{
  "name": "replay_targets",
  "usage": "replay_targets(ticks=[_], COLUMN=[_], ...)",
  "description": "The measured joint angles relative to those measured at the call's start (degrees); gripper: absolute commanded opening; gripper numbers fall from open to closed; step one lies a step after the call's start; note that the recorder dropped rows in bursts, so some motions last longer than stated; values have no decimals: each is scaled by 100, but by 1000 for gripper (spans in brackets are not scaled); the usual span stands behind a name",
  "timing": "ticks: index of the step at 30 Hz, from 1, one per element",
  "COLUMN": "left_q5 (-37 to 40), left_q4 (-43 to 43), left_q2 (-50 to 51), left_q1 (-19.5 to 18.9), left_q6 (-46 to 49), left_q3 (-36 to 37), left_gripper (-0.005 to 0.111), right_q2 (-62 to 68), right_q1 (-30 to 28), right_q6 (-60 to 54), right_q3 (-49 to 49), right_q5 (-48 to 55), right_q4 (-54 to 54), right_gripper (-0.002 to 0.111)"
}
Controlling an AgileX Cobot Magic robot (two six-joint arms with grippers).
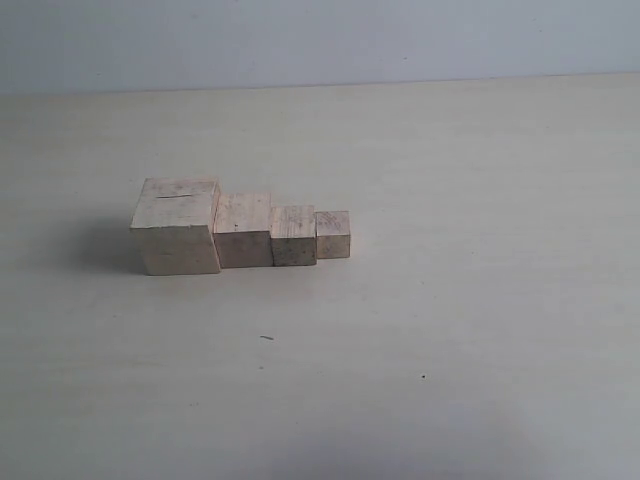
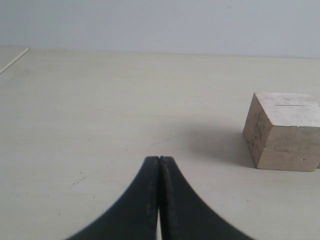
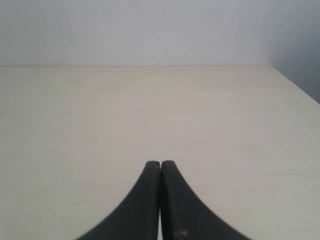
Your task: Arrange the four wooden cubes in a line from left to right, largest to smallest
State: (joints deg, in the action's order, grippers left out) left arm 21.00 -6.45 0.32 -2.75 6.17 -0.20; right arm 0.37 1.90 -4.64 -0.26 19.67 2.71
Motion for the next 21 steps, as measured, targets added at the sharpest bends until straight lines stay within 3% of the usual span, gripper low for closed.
replay_targets(ticks=[21], left_q5=[0], left_q4=[0], left_q2=[0], left_q1=[0], left_q6=[0], left_q3=[0], left_gripper=[0], right_q2=[0], right_q1=[0], right_q6=[0], right_q3=[0], right_q5=[10], right_q4=[-70], right_gripper=[0])
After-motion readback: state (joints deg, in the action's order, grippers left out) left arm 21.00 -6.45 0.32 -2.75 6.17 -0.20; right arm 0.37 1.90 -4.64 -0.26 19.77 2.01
